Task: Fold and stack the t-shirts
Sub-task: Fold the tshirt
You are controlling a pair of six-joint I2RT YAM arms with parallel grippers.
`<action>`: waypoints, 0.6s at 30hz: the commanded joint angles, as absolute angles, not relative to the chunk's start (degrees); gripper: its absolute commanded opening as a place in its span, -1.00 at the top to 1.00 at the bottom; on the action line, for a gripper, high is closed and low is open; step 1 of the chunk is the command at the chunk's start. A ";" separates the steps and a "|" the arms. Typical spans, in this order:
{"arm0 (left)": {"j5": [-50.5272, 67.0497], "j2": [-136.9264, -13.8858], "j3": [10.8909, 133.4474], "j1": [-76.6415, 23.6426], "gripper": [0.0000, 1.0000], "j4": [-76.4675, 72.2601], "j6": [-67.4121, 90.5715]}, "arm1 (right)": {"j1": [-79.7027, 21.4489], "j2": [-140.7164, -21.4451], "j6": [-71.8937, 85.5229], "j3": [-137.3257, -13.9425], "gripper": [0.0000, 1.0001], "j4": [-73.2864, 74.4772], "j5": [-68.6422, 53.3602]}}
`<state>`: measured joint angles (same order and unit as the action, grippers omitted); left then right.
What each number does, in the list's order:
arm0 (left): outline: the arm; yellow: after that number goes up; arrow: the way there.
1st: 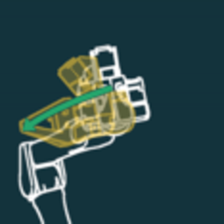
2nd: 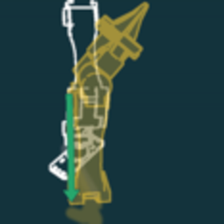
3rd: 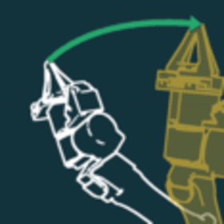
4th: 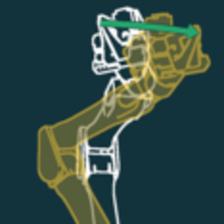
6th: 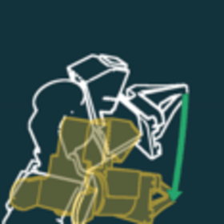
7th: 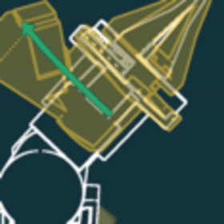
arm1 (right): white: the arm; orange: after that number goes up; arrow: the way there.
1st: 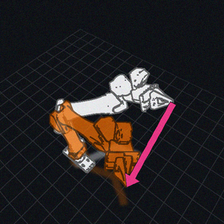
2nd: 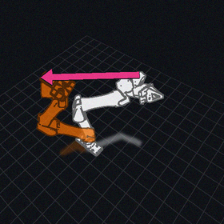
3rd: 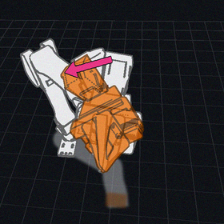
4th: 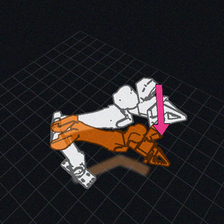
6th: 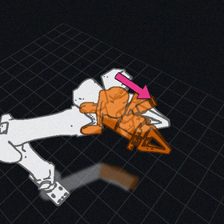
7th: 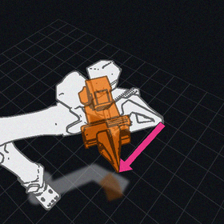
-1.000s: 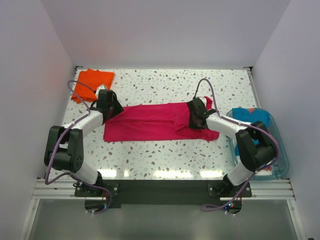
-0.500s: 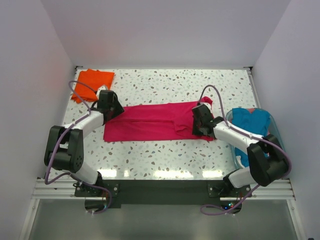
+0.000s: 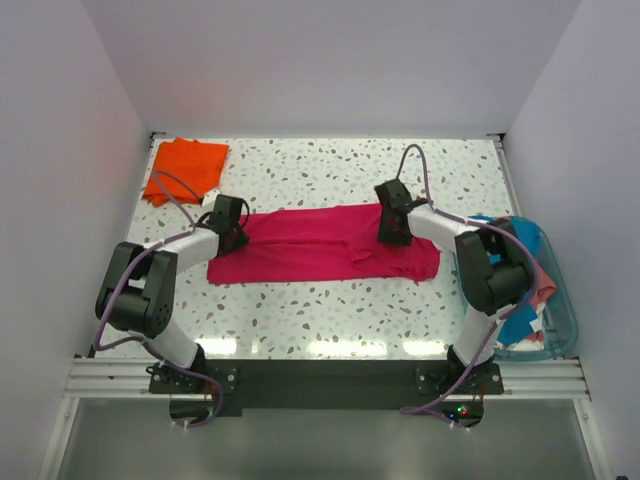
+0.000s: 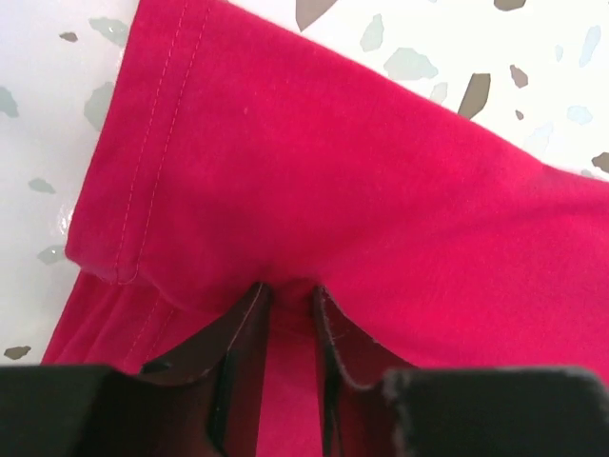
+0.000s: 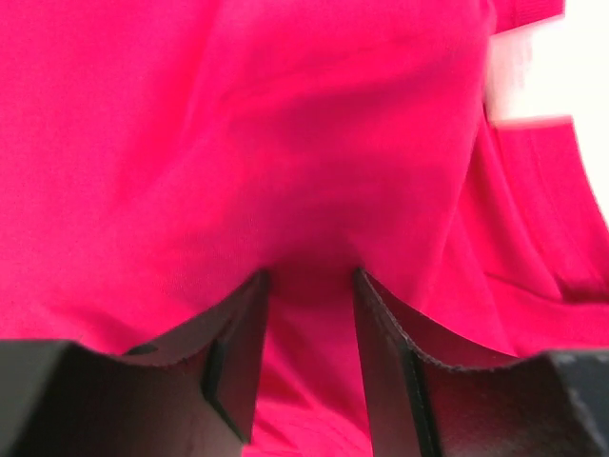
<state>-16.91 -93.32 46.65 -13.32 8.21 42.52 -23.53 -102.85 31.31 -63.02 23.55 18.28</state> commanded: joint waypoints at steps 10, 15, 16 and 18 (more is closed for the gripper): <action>-17.15 -86.14 34.02 -21.18 0.54 7.74 54.48 | -18.72 -131.70 21.90 -101.79 0.03 33.73 11.61; -9.86 -79.11 25.50 -27.41 0.50 4.58 62.21 | -19.86 -145.17 14.52 -124.50 -0.16 36.65 4.49; -8.19 -78.14 23.23 -29.07 0.47 3.18 63.88 | -21.08 -147.02 12.85 -131.41 -0.23 37.61 3.96; -7.47 -75.33 22.24 -33.82 0.25 2.29 66.26 | -22.49 -151.86 8.89 -138.31 -0.39 39.10 2.82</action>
